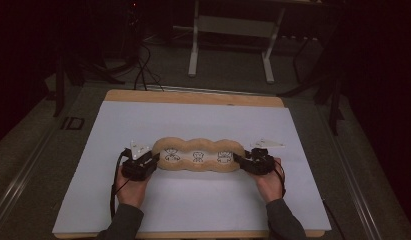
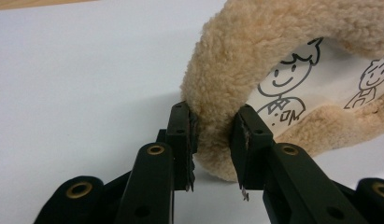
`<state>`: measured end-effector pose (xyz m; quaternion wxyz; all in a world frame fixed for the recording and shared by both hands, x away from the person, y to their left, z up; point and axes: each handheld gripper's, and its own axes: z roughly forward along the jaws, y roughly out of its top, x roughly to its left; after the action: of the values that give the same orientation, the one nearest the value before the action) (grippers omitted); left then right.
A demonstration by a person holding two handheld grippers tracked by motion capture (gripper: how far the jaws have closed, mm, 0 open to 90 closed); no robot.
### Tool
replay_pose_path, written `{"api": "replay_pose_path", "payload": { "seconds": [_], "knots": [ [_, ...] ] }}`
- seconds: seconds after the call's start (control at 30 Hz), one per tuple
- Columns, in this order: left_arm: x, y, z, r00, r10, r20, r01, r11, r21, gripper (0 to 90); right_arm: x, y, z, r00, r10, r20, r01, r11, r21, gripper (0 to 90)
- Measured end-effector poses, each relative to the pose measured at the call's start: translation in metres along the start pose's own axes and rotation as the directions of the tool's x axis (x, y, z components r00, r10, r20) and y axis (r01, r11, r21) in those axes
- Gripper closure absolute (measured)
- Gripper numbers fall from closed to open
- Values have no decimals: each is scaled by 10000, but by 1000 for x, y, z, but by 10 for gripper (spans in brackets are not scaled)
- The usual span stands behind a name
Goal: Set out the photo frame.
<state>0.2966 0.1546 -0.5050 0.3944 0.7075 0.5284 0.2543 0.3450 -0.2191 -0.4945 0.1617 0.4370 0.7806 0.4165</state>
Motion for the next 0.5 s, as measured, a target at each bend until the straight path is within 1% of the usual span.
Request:
{"api": "replay_pose_path", "payload": {
  "seconds": [0.5],
  "knots": [
    [0, -1, -1, 10000, -4, 28, 4, 10000, 31, 713, -4, 0, 2, 9998, 109, -166, -110, 9999, -69, 596]
  ]
}}
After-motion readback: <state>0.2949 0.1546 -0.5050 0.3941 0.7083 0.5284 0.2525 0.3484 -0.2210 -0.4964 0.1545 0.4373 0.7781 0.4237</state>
